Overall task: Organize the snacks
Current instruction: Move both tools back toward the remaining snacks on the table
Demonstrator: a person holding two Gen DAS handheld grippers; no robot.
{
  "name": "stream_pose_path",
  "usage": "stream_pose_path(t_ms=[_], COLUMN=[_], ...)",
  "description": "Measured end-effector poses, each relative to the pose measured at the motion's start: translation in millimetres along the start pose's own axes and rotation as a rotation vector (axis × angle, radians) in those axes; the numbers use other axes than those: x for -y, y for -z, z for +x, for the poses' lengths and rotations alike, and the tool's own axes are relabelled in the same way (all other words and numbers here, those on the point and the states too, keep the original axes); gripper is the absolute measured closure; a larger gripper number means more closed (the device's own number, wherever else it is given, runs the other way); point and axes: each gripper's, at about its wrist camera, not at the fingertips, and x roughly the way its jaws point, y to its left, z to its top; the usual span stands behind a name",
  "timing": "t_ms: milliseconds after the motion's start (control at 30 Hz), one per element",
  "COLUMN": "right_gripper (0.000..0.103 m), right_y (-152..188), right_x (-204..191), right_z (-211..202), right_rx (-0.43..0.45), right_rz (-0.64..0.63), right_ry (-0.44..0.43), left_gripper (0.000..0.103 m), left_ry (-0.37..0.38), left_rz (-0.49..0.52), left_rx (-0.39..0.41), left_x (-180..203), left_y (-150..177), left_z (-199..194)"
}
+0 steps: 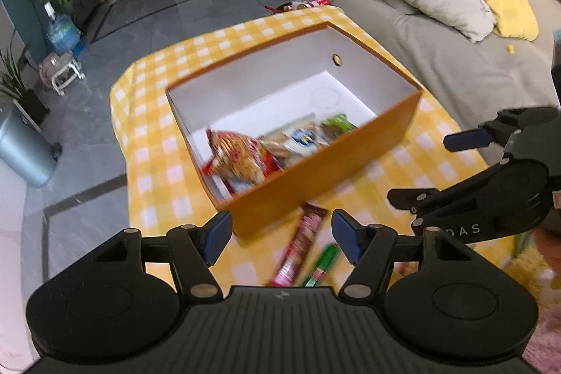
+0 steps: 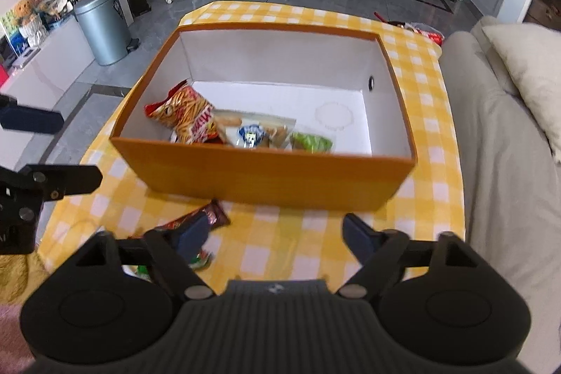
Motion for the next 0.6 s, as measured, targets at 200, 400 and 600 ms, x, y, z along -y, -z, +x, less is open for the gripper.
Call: stream_pose_path(t_ms=[200, 400, 600], right_gripper=[0.017, 0.028, 0.036], right_y=[36.7, 73.8, 101.9], right_x=[10.0, 27.8, 35.7], right_z=[-7.4, -7.3, -7.9], right_rx=[-0.045, -0.093, -0.122], right_rz=[0.051, 0.134, 0.11], right_ry=[-0.01, -0.023, -0.022], left_gripper=[0.026, 0.026, 0.025], left_ry=[0.065, 0.141, 0.169], left_rz=[-0.044, -0.043, -0.051], left_rx=[-0.035, -0.097, -0.166], left_x=[15.4, 40.5, 66.1], left_y=[28.1, 50.8, 66.8], left_z=[-1.9, 10.4, 31.0])
